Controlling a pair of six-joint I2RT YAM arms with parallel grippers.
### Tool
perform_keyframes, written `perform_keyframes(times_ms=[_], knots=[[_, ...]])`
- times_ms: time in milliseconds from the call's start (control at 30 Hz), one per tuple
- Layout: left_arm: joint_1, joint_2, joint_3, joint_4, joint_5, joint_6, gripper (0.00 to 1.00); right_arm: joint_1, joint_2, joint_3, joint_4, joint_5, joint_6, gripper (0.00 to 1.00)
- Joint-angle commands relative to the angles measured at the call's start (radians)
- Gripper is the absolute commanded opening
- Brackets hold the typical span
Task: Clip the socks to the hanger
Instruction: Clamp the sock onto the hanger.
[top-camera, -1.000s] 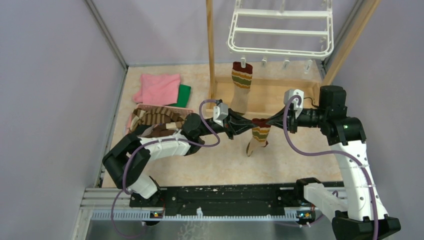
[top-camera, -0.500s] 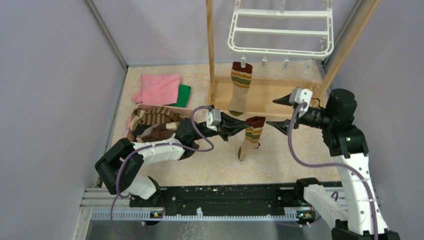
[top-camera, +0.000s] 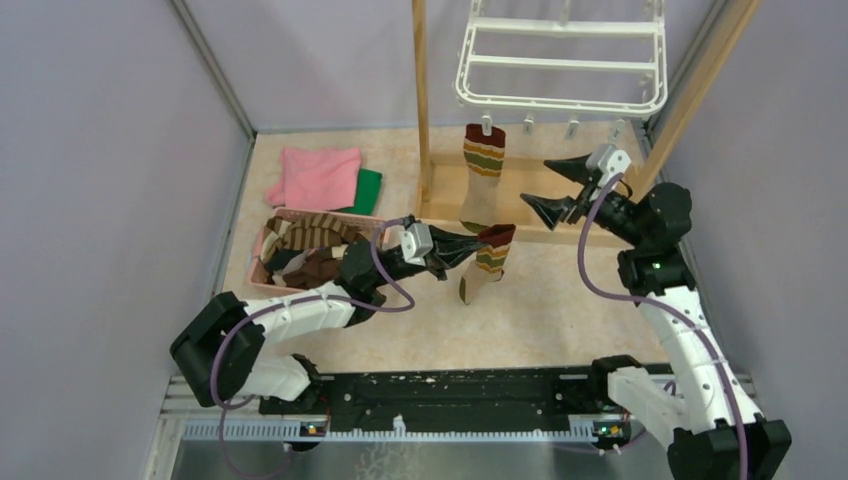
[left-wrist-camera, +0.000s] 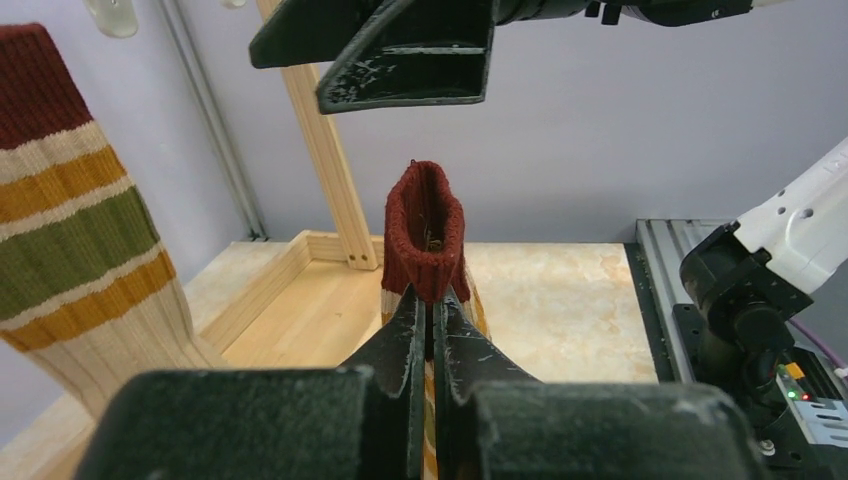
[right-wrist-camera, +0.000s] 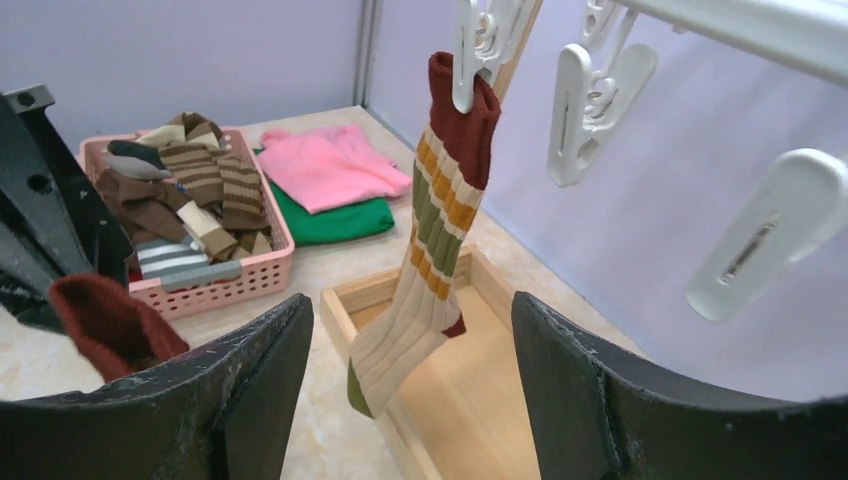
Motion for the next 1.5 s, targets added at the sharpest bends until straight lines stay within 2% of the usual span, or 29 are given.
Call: perform_keyframes(times_ms=[0, 167, 300, 633, 1167, 1467], knots=[[0.004, -0.034, -0.017, 0.005, -0.033, 0.057, 0.00, 0.072, 0.056, 0.061, 0.150, 0.077, 0.020, 0.71], [0.007, -0.042, -0.015, -0.011, -0.042, 0.093, 0.01, 0.151, 0.108, 0.080, 0.224, 0.233, -0.010, 0.70], [0.008, -0.047, -0.015, -0.020, -0.045, 0.104, 0.01, 0.155, 0.134, 0.086, 0.278, 0.318, -0.016, 0.69], [0.010, -0.031, -0.006, -0.014, -0.045, 0.108, 0.01, 0.166, 0.191, 0.091, 0.383, 0.413, -0.006, 0.69], [0.011, 0.000, 0.025, -0.004, -0.036, 0.108, 0.01, 0.181, 0.275, 0.146, 0.462, 0.451, 0.117, 0.68], [0.011, -0.006, 0.027, -0.009, -0.042, 0.120, 0.01, 0.197, 0.330, 0.177, 0.487, 0.460, 0.155, 0.65]])
